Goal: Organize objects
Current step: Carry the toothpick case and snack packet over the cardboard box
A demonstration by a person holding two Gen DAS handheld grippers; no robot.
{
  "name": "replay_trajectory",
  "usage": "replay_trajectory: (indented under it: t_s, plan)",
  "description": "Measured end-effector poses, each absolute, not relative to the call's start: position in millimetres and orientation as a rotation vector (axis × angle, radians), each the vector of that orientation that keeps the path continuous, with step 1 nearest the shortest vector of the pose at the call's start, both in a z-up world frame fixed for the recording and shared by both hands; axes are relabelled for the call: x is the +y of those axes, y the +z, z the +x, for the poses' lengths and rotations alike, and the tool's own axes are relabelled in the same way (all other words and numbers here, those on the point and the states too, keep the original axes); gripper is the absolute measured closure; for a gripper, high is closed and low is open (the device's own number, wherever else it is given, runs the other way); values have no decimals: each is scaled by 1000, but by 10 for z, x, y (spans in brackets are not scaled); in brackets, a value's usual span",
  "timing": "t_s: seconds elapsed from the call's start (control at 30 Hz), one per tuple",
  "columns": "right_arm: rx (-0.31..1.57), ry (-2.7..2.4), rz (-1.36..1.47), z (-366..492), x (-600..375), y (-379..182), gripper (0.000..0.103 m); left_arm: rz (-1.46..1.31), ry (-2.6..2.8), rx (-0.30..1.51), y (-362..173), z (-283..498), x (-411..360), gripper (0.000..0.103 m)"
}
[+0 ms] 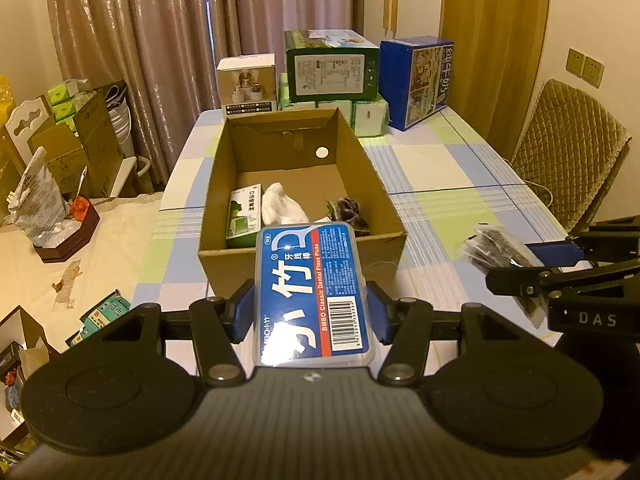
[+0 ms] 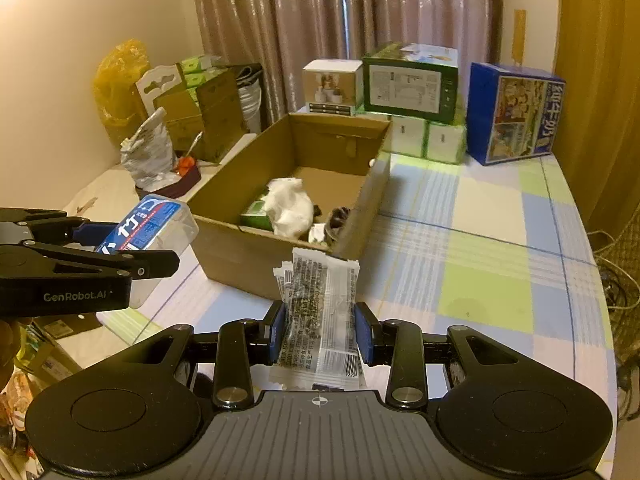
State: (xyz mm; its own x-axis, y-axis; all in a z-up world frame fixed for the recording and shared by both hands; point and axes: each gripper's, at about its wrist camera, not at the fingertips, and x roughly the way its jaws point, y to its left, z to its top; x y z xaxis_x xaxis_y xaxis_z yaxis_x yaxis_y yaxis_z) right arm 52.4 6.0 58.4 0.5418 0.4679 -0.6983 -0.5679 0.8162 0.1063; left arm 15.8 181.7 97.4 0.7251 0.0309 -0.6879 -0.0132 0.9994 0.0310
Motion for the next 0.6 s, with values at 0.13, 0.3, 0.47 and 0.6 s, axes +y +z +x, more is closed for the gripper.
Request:
replay_trajectory:
  t_s: [0.13, 0.3, 0.47, 0.6]
  plan:
    - [782, 631, -135, 629, 170, 614, 69, 27, 33, 752, 1031, 229, 1907, 51]
    - [774, 648, -127, 823, 312, 666, 69, 48, 37, 744, 1133, 415, 2018, 51]
    - [772, 652, -114, 1091, 454, 713, 69, 54, 29, 747, 1207, 687, 2128, 51]
    - [774, 644, -105, 1334, 558, 693, 69, 58, 18, 762, 1186, 925, 2189, 51]
